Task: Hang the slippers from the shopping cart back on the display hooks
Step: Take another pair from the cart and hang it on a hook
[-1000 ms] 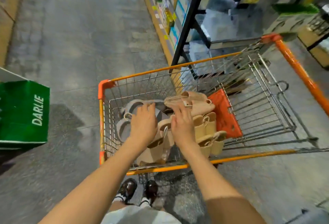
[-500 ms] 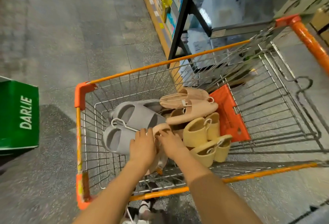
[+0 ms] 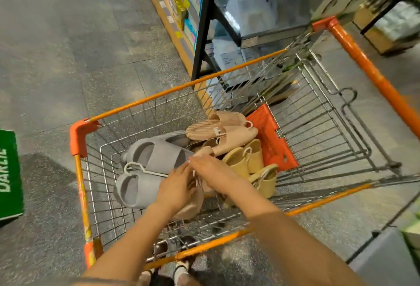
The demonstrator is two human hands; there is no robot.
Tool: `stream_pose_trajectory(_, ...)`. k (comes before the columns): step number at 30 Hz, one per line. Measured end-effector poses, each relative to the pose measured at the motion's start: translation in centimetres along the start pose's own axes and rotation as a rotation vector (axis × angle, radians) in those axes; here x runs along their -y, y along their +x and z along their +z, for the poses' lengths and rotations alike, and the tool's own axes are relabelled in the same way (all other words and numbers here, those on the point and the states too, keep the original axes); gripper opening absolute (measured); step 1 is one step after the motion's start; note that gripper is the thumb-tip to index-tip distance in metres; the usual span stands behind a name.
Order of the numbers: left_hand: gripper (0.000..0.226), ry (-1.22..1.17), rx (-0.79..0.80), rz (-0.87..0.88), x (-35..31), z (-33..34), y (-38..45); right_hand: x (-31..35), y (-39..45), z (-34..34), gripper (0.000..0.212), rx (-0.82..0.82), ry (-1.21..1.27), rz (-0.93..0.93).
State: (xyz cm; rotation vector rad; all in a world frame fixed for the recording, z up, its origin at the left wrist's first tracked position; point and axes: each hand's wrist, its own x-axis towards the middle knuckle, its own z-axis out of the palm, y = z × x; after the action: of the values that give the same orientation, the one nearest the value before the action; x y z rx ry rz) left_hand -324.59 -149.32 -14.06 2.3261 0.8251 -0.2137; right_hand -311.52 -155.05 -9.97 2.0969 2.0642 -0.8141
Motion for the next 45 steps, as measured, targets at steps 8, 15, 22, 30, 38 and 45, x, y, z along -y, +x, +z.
stream_pose_trajectory(8,0.030,0.075,-0.362,0.326,-8.8,-10.7,0.5,1.9,-7.7,-11.2,0.023,-0.445,-0.035,0.108)
stream_pose_trajectory(15,0.037,0.032,-0.436,0.792,-21.4,-17.7,-2.5,3.8,-20.4,-18.0,0.023,-0.870,-0.219,0.275)
stream_pose_trajectory(22,0.072,-0.148,-0.105,1.335,-36.2,-17.1,-10.1,8.7,-38.4,-18.6,0.026,-1.086,-0.368,0.683)
stream_pose_trajectory(30,0.069,-0.240,-0.084,1.793,-49.8,-8.9,-23.0,17.5,-55.4,-13.7,0.029,-1.256,-0.527,1.202)
stream_pose_trajectory(38,0.061,-0.389,0.047,2.112,-59.0,-2.6,-34.5,24.9,-66.0,-9.3,0.014,-1.384,-0.689,1.579)
stream_pose_trajectory(45,0.035,-0.469,0.342,2.242,-63.6,1.2,-39.3,28.1,-70.2,-7.1,0.012,-1.670,-0.513,1.768)
